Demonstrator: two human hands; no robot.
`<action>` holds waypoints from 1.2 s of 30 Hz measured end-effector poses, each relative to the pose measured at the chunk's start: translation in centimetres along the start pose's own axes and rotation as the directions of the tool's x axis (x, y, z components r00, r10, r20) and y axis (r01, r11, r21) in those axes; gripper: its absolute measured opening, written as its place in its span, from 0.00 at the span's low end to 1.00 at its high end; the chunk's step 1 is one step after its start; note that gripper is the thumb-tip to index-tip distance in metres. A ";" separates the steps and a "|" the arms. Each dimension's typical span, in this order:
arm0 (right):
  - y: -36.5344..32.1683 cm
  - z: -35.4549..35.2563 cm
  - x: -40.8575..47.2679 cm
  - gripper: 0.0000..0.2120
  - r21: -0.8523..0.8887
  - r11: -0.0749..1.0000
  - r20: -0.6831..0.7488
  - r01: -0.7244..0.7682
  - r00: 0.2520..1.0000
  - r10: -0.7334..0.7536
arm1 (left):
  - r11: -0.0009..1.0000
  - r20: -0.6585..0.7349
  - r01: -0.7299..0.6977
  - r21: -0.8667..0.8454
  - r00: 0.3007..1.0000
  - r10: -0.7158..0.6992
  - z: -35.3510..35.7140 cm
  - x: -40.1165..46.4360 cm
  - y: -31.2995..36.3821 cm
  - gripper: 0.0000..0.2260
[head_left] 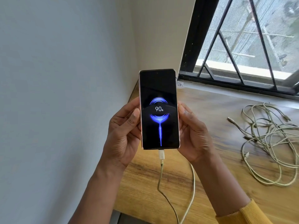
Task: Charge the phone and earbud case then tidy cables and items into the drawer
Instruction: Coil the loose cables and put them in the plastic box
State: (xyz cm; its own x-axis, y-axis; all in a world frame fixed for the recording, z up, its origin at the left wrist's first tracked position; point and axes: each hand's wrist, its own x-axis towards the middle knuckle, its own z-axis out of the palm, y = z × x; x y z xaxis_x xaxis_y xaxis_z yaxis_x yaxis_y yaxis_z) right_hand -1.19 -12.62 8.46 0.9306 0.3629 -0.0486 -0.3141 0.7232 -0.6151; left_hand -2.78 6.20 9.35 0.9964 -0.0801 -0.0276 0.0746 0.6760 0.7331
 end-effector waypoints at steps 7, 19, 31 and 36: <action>-0.2 0.0 0.2 0.18 -0.019 1.000 -0.008 -0.012 1.000 0.012 | 1.000 -0.004 -0.007 0.001 1.000 0.007 -0.1 0.1 -0.3 0.18; 1.7 -2.6 1.5 0.17 -0.158 0.982 -0.336 -0.103 0.941 0.045 | 0.982 -0.259 0.071 0.176 0.966 -0.023 -3.8 1.6 -2.3 0.16; 6.4 -4.8 5.4 0.12 -0.504 0.708 -0.681 -0.494 0.732 0.026 | 0.620 -0.517 0.352 0.701 0.850 0.103 -9.9 4.1 -6.3 0.12; 7.5 -5.5 6.2 0.17 -0.518 0.642 -0.724 -0.564 0.689 0.020 | 0.482 -0.546 0.434 0.761 0.829 0.116 -10.2 4.7 -6.4 0.11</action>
State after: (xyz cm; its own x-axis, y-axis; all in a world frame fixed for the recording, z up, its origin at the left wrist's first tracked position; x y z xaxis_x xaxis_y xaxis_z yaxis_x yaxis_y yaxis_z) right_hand 3.29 -8.19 -0.80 0.7710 -0.1609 -0.6162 -0.6294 -0.0449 -0.7758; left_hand 1.85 8.94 -2.42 0.8570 0.4123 -0.3090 0.4379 -0.2669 0.8585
